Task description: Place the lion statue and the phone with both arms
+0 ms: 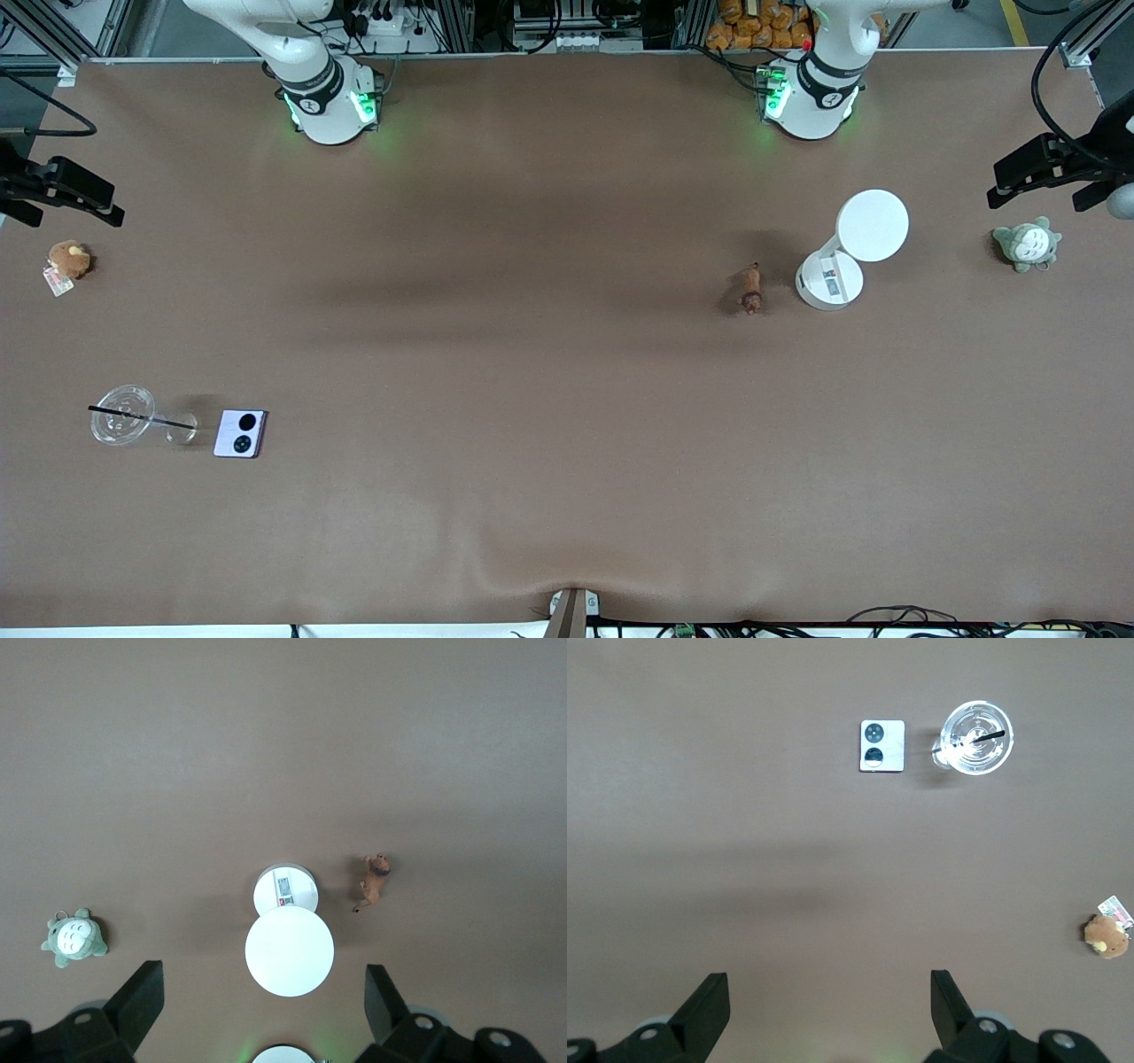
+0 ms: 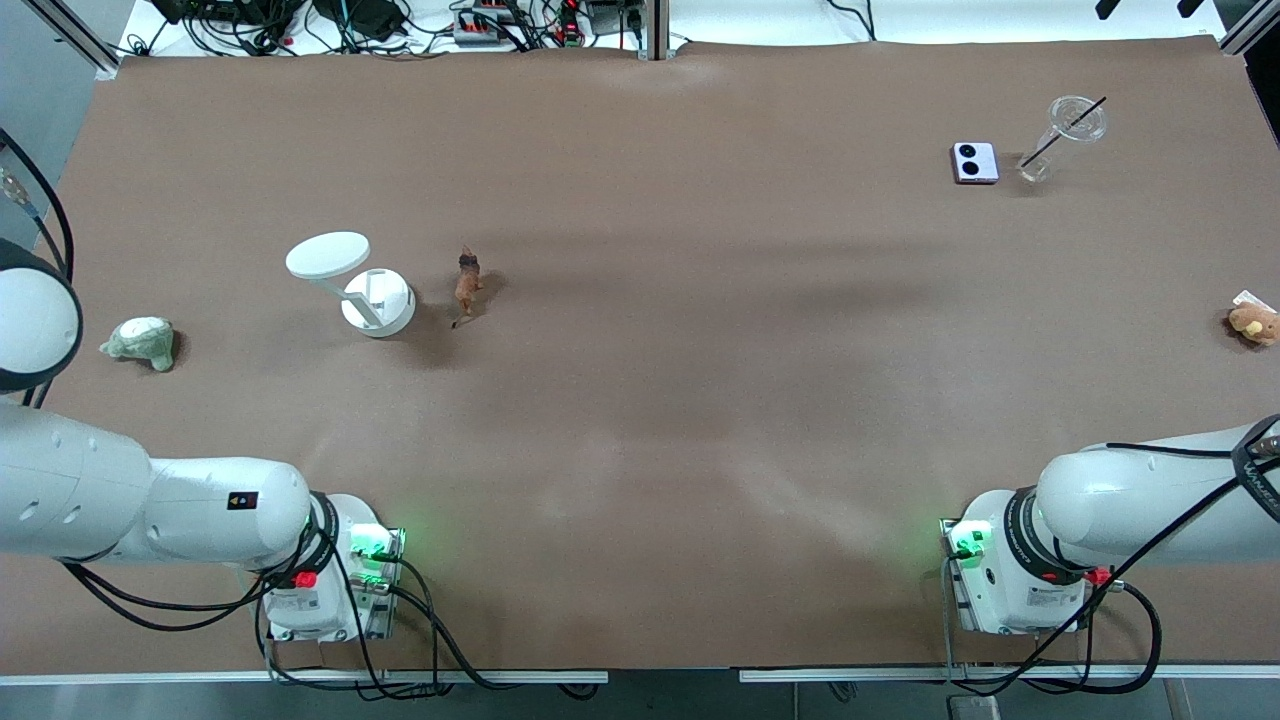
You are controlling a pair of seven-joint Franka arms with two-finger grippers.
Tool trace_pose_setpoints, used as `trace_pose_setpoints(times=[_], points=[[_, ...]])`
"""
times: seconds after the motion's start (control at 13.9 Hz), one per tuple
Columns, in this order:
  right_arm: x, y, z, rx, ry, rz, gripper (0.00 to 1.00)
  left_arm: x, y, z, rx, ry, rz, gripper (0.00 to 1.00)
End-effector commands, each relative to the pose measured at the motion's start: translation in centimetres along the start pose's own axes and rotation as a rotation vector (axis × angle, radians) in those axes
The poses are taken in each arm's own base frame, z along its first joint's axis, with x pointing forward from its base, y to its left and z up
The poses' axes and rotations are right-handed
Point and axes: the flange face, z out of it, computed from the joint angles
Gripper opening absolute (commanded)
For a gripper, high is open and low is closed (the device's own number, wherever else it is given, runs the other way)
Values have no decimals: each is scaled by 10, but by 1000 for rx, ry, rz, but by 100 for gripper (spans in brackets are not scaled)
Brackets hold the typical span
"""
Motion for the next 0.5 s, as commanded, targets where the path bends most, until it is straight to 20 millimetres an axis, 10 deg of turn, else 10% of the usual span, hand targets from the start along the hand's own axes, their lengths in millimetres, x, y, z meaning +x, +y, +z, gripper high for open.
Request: trace_pose_setpoints(times=[0.0,0.43], points=[[-5,6,-6,23,6,25,100,-1,0,-2,11,-8,2,100],[-4,6,-5,23,1,24,100,-1,0,-3,9,-6,2,100]])
